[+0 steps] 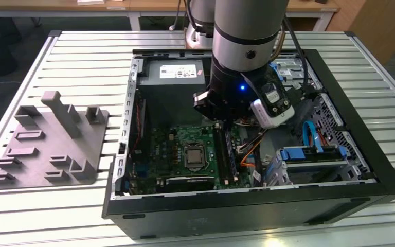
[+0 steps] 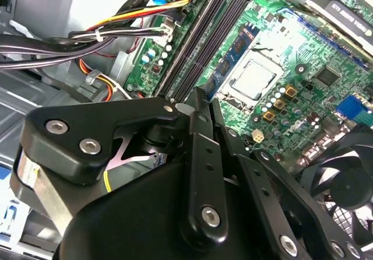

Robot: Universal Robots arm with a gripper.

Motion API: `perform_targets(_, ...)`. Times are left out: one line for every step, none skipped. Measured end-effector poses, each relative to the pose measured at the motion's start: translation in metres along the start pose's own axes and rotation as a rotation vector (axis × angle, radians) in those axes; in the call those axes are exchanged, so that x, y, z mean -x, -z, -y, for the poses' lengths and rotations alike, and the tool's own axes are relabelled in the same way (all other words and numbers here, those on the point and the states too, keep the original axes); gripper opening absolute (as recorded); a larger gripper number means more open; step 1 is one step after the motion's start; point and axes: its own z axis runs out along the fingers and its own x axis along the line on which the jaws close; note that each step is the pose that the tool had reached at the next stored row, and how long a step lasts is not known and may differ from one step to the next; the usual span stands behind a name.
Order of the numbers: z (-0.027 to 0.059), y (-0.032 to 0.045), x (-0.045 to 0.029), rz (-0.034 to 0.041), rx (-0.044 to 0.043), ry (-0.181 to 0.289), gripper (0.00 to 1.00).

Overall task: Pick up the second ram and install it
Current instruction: 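Insert the second ram into the second slot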

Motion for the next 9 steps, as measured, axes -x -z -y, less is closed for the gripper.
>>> perform_targets(0.0,0.0,0.0,0.0,-0.0002,0.0,0.14)
perform_targets(0.0,-0.0003,0.0,0.0,-0.0002,0.0,0.14)
perform_targets(0.0001,-0.0008,0.0,0.0001,0.0,0.0,0.14)
perform_targets(0.0001,-0.0013,-0.0001,0.0001,0.0001,0.0,0.14)
perform_targets(0.0002,-0.0019,-0.0001,0.0001,0.0,0.0,0.14)
perform_targets(0.0002,-0.0026,-0.0001,0.0,-0.0002,0.0,0.14)
perform_targets(0.0003,-0.0035,-0.0002,0.0,-0.0001,0.0,0.14)
perform_targets(0.0004,-0.0043,-0.0002,0.0,-0.0002,0.0,0.14)
perform_targets(0.0005,-0.0051,-0.0003,0.0,-0.0002,0.0,0.14)
